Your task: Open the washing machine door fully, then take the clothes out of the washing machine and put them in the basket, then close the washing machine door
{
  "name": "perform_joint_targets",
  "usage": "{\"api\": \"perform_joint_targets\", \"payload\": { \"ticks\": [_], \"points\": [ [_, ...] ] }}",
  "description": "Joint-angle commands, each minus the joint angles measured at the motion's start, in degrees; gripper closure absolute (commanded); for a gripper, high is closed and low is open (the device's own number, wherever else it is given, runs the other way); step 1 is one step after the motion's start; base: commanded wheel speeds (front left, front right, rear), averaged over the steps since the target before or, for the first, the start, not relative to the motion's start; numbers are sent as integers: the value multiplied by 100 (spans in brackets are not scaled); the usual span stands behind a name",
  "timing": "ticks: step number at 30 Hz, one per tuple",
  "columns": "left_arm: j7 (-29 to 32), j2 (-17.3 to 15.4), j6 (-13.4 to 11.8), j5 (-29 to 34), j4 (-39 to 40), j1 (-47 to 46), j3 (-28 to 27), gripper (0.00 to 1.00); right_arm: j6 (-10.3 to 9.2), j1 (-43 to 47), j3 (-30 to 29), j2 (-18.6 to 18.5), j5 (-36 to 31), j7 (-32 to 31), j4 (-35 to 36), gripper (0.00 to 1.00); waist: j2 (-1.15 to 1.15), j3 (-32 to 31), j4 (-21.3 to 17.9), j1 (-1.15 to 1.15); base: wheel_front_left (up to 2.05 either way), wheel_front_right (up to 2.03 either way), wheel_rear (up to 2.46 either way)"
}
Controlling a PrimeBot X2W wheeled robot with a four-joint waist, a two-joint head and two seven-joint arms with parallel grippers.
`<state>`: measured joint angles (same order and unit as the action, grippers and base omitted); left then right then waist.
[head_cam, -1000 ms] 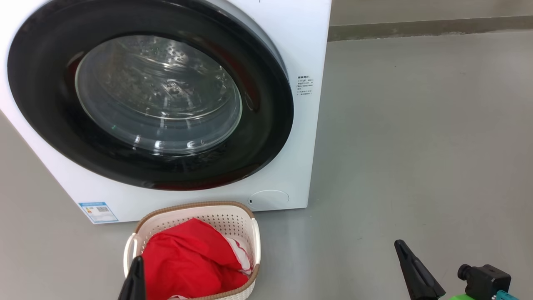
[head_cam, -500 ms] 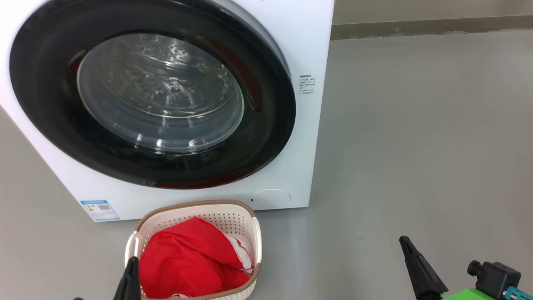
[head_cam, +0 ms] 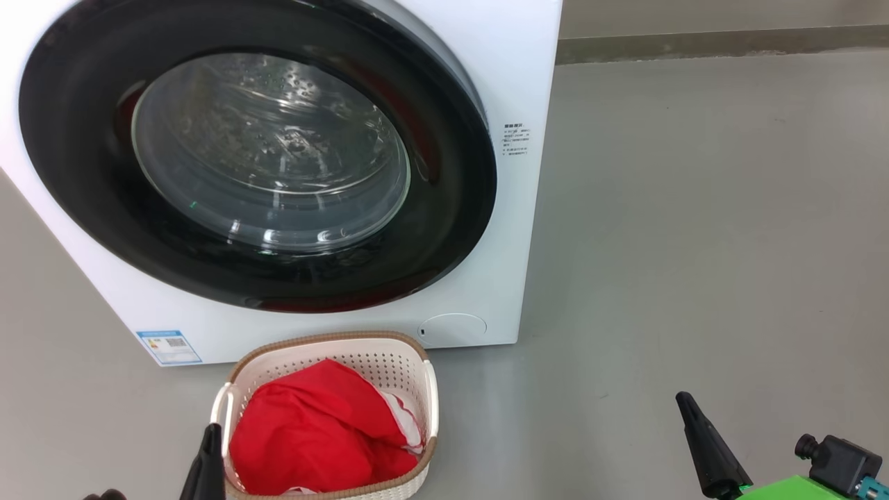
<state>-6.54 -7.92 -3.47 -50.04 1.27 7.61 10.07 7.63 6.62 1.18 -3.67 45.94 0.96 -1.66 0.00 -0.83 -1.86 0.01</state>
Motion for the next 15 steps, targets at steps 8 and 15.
{"api": "perform_joint_targets", "payload": {
  "ticks": [8,15],
  "points": [
    [117,-13,173,-508,-62,-381,-256,100,-6,-390,-17,-75,573,-59,-14,100,0,10,19,-1,0,0,0],
    [214,19,267,-911,-209,-480,-369,100,-7,-478,-60,-84,1014,-102,-137,100,0,20,36,-1,0,0,0]
  ]
}}
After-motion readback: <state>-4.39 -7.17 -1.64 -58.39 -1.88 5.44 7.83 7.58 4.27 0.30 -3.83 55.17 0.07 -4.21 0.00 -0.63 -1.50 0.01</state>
